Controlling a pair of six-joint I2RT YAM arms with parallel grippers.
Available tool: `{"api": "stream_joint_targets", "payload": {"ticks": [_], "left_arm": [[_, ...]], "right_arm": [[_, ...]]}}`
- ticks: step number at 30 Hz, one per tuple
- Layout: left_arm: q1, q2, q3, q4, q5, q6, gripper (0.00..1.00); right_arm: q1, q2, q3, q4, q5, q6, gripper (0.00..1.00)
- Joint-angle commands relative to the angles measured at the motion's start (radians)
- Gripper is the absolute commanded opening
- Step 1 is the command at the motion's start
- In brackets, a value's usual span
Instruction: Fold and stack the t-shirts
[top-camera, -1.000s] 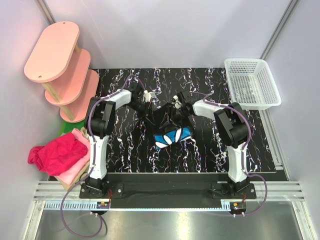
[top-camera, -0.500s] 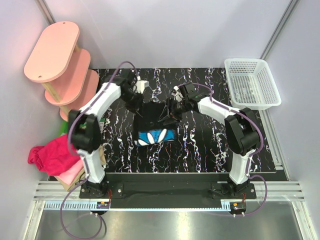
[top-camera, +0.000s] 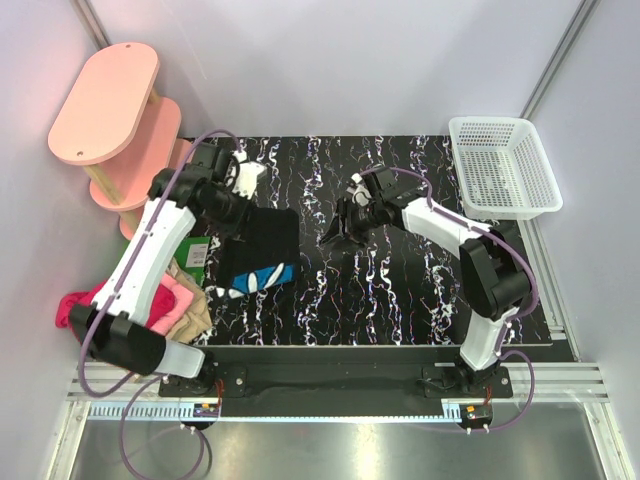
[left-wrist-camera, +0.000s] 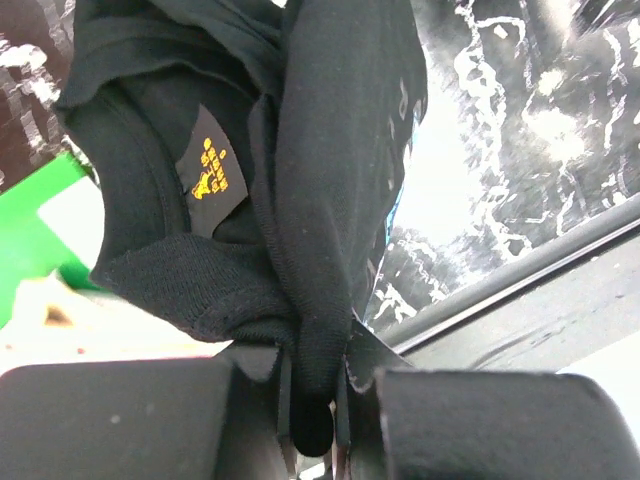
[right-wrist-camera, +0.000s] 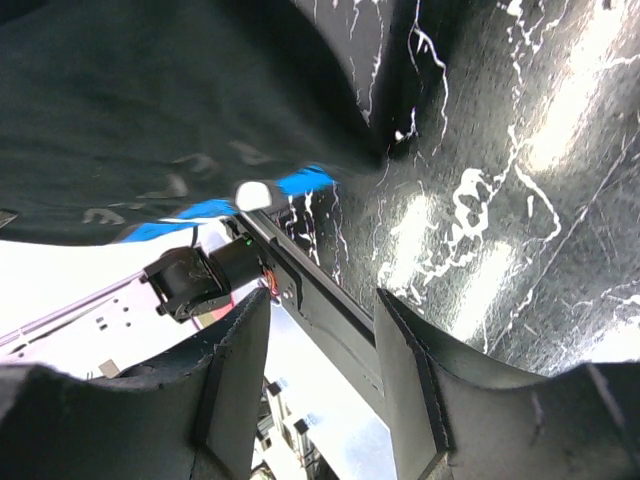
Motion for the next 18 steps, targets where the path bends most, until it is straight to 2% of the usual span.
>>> {"api": "stream_joint_targets", "payload": {"ticks": [1, 6, 13, 18], "left_arm": [[0.03, -0.134, 0.012, -0.053, -0.093, 0.026, 0.0], [0.156, -0.211, 0.029, -0.12, -0.09, 0.079, 0.0], [0.303, -0.339, -0.033, -0.174, -0.078, 0.167, 0.0], [0.508, -0.39, -0.069, -0.205, -0.005, 0.268, 0.0]], "right_arm": [[0.006, -0.077, -0.032, 0.005, 0.021, -0.018, 0.53], [-0.004, -0.119, -0.064, 0.005, 0.023, -0.026, 0.53], [-0.014, -0.15, -0.096, 0.003, 0.015, -0.037, 0.53], [-0.019, -0.159, -0.108, 0.0, 0.011, -0.041, 0.53]]}}
